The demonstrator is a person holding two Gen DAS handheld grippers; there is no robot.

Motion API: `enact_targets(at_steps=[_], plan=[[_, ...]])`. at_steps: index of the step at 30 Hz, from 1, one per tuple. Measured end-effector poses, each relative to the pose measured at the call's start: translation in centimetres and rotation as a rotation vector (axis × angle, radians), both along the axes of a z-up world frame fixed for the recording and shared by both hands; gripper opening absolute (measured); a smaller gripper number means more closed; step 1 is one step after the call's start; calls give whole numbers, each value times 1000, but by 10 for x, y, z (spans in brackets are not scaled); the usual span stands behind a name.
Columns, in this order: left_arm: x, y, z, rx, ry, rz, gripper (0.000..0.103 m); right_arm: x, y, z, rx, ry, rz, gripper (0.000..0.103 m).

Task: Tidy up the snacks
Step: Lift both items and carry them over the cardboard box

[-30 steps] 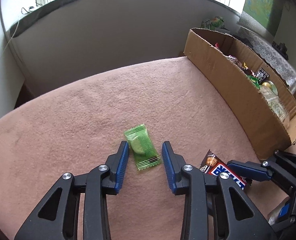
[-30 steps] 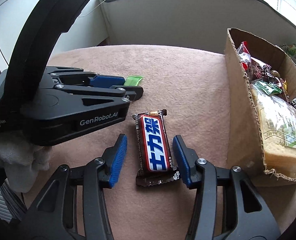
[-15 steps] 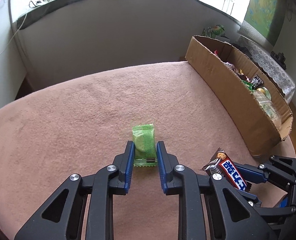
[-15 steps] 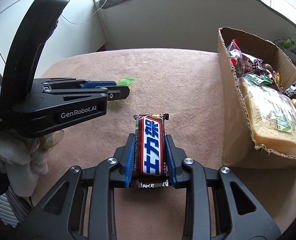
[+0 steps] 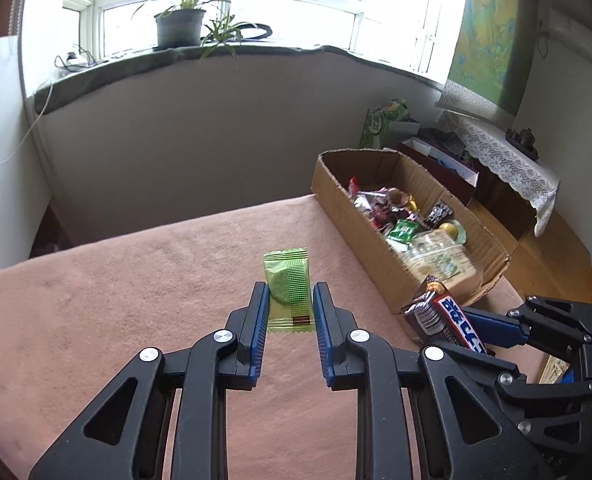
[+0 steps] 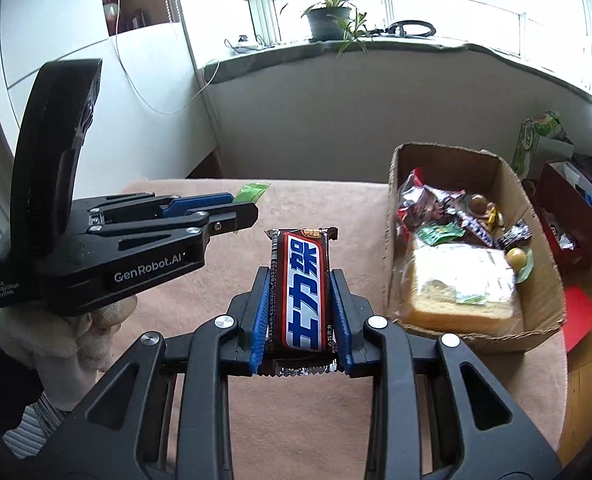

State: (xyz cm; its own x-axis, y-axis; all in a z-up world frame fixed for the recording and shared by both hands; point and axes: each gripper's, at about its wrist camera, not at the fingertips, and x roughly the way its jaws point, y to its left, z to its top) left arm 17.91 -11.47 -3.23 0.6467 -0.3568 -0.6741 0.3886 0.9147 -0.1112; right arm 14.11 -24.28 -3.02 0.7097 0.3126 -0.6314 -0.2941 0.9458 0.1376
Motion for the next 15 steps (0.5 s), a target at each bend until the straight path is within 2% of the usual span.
enact_targets(at_steps=[7, 15], plan=[[-3, -36, 26, -21, -63, -53, 21, 7, -50, 33, -1, -62, -95, 29], [9, -78, 33, -34, -82, -102, 21, 28, -104, 46, -9, -71, -174, 29]])
